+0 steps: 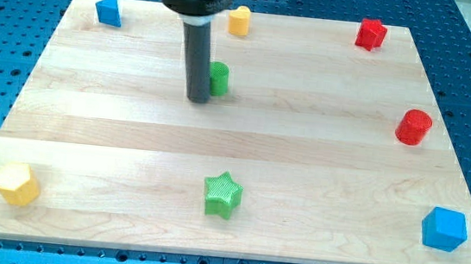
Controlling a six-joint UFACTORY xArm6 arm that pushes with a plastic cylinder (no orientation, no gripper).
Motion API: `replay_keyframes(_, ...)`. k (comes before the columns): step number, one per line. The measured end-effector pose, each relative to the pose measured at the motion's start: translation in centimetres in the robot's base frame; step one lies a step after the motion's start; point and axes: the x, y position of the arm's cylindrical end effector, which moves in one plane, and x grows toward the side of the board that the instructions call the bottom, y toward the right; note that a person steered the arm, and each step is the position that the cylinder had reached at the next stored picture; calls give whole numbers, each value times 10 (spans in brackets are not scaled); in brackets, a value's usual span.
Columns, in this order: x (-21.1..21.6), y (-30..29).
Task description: Move your arm bottom right to the green circle
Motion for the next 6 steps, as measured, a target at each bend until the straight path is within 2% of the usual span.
replay_keyframes(1, -15, 15)
replay_keyframes(2, -57, 15)
replay_keyframes(3, -67, 17)
replay_keyframes(4, -67, 1)
replay_keyframes(5, -67, -38)
replay_keyframes(6, -74, -36)
